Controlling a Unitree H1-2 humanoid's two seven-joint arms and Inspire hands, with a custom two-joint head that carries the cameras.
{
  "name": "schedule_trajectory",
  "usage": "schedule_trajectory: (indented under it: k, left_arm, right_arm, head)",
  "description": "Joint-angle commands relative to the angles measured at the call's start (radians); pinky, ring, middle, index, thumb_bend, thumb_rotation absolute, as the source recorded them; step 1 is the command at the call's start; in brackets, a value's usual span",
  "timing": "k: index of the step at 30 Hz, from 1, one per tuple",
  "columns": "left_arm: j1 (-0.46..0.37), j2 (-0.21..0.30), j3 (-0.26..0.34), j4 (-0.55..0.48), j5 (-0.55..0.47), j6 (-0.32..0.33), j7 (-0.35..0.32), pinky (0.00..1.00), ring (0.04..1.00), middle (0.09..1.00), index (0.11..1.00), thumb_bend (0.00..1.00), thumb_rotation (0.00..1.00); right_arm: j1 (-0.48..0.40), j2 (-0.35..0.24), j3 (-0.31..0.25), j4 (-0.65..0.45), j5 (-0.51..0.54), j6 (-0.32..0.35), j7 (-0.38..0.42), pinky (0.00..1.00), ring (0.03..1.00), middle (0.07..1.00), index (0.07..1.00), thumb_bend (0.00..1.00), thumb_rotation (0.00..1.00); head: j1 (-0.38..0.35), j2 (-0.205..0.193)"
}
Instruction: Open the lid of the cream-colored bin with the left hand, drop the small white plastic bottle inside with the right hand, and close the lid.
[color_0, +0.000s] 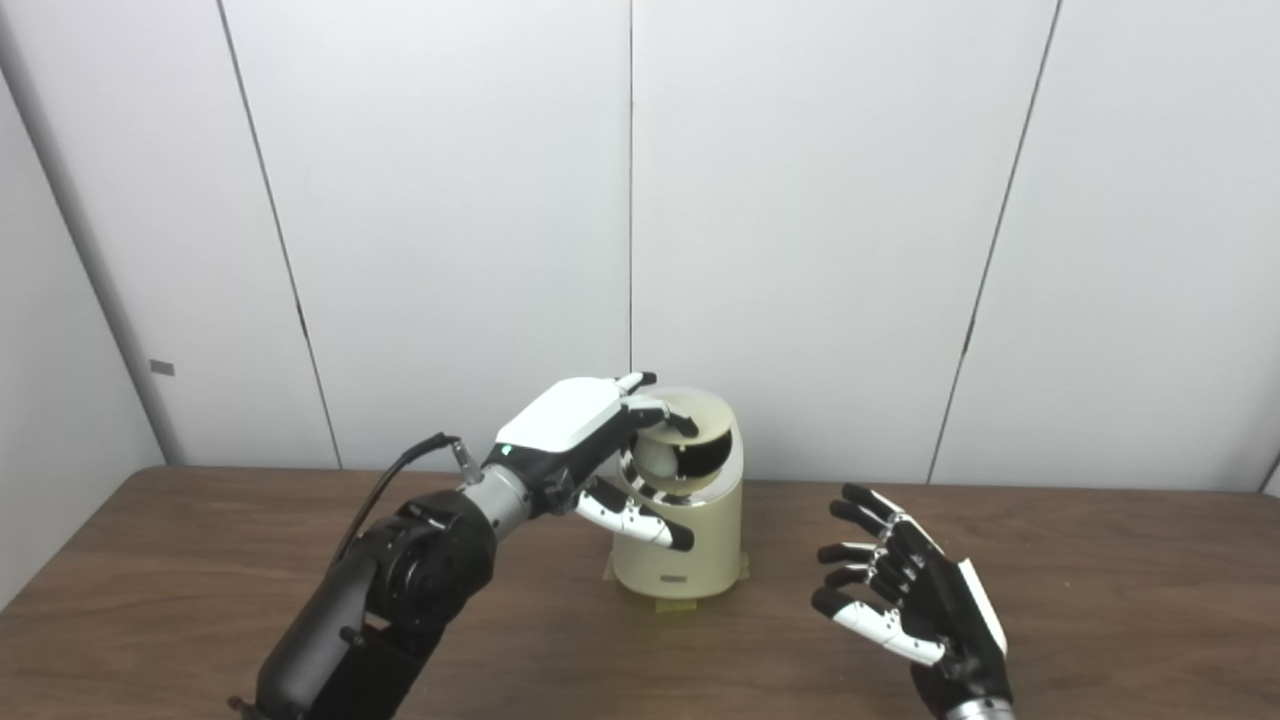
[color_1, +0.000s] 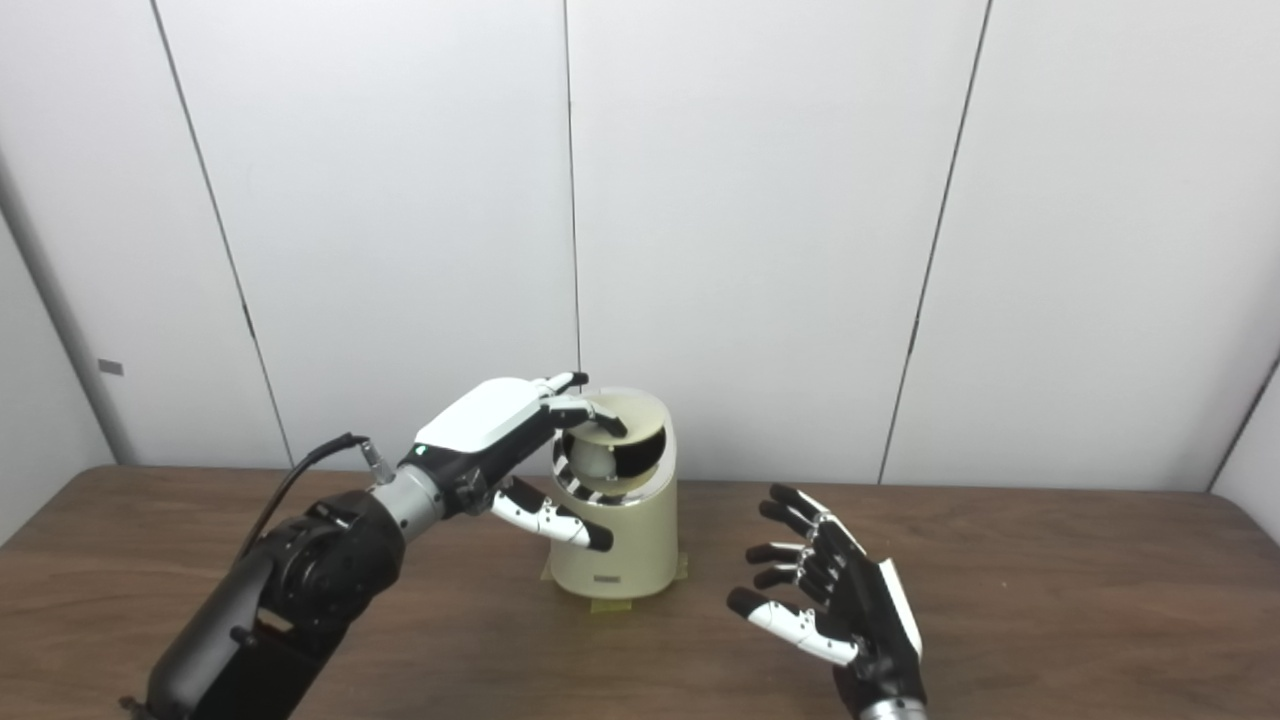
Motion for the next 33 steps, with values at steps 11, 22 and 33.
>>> schedule_trajectory:
  k: [11,22,33]
  left_arm:
    - [-0.031,0.030,-0.020,-0.008,0.070,-0.002,-0.016,1.00,0.987,0.826,0.796,0.96,0.47]
    - [-0.012,0.027,-0.042,0.047,0.103,0.005,-0.021,1.00,0.989,0.845,0.820,0.96,0.51]
    - [0.006,0.023,-0.084,0.078,0.143,0.030,-0.040,1.00,1.000,0.861,0.845,0.96,0.49]
  right_arm:
    - [-0.027,-0.002,0.000,-0.051,0.009,-0.008,0.003,0.48,0.603,0.784,0.793,0.89,0.26]
    - [-0.022,-0.004,0.002,-0.071,0.000,0.009,0.001,0.48,0.603,0.786,0.799,0.89,0.27]
    - [-0.021,-0.001,-0.003,-0.082,0.018,0.013,0.006,0.48,0.612,0.790,0.801,0.88,0.26]
  head:
    - [0.001,0.013]
    - [-0.001,0.023]
    - [-0.003,0.030]
